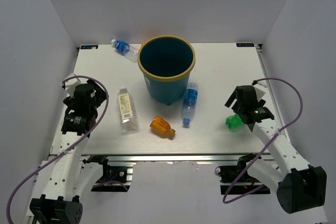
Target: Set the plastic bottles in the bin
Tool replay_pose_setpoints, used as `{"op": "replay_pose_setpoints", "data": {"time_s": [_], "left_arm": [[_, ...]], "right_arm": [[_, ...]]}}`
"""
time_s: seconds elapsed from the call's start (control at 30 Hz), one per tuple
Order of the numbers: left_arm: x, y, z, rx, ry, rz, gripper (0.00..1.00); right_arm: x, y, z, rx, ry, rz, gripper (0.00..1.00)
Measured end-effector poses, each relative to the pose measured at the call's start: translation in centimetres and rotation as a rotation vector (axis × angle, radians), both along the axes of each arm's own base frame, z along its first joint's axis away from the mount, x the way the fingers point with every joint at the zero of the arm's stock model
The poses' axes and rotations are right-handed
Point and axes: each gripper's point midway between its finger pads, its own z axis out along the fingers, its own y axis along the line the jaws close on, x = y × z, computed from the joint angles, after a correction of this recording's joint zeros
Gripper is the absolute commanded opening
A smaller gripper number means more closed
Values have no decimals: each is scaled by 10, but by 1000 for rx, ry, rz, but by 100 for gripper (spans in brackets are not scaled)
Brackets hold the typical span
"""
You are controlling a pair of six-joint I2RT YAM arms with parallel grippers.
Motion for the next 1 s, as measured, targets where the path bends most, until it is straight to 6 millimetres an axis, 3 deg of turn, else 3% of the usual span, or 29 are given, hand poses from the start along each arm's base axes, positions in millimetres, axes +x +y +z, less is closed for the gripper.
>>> {"op": "replay_pose_setpoints", "data": {"time_s": [0.17, 0.47, 0.53, 0.57, 0.63, 0.67, 0.7, 0.77, 0.83, 0.93, 1.0], "left_arm": [[4, -5, -9, -10, 38, -29, 98], [4, -6, -10, -14, 43, -40, 98], [4, -5, -10, -14, 43, -40, 98], [4, -5, -10, -15, 43, -40, 98], [4, -5, -11, -16, 44, -40, 98], [4, -5, -11, -17, 44, -40, 98], [4, -5, -11, -18, 44, -41, 98], [4, -5, -11, -19, 44, -41, 98], [4, -5, -11, -20, 44, -41, 98], [4, -5, -11, -22, 44, -41, 98], [4, -5, -11, -26, 44, -45, 98]], "right_arm": [[-8, 4, -45, 8, 152, -18, 89], [-13, -4, -86, -30, 302, -72, 87], [-14, -8, -94, -40, 319, -84, 78], [-14, -9, -98, -44, 325, -85, 58], [-11, -12, -101, -55, 309, -87, 43], [-6, -11, -98, -50, 285, -86, 33], [-2, -9, -96, -45, 265, -75, 29], [7, -2, -91, -17, 225, -37, 22], [17, 8, -78, 3, 175, 39, 23], [41, 34, -31, 57, 39, 197, 25], [62, 58, 21, 82, -103, 327, 28]]}}
